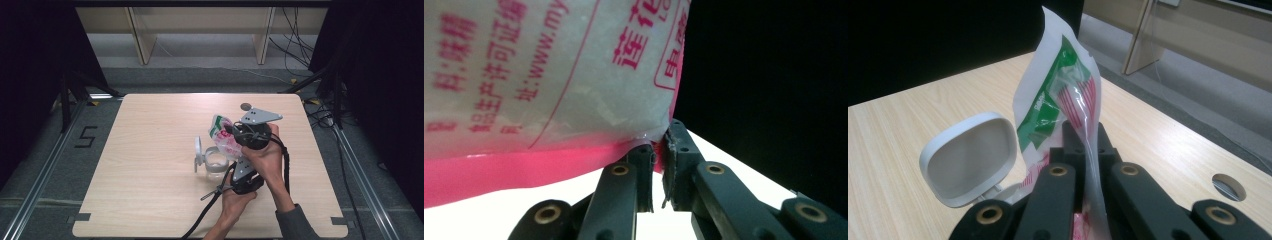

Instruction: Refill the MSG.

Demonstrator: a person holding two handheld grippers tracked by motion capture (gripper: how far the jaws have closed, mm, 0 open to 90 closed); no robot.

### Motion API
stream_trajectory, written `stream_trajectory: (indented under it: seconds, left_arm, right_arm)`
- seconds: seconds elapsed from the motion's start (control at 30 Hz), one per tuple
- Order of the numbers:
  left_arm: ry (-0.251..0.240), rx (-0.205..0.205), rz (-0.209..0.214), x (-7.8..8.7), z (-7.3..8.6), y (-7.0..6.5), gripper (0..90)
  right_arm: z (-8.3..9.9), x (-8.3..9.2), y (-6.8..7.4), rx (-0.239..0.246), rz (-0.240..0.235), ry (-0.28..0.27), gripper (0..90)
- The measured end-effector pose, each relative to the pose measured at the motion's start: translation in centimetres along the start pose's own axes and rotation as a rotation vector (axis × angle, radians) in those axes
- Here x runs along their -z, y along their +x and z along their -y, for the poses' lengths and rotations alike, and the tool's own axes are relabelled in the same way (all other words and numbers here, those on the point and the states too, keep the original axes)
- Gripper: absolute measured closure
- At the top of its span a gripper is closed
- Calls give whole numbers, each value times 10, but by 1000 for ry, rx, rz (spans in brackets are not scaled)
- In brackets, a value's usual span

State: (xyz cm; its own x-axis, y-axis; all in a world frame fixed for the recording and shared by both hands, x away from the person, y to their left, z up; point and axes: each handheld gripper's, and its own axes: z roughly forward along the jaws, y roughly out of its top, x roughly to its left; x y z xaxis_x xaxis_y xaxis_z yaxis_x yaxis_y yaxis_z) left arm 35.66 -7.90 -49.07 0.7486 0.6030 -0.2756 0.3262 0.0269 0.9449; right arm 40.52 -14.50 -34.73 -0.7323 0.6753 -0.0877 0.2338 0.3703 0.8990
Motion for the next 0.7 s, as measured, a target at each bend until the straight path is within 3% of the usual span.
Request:
stream_trajectory:
  seconds: [0.07,0.17,0.37,0.47,0.7]
  left_arm:
    - [-2,-7,-5,0,0,0,828]
    - [0,-7,-8,0,0,1,828]
    - [-2,-3,-6,0,1,2,829]
    - [-13,1,-6,0,1,3,829]
    - [-23,7,-6,1,2,5,830]
  right_arm:
    - [0,-1,1,-19,-6,0,900]
    - [-1,-3,-2,10,-19,17,900]
    - [0,-6,-2,4,-20,20,900]
    - [-1,-7,0,4,-42,40,900]
    - [-3,-9,6,27,-29,36,900]
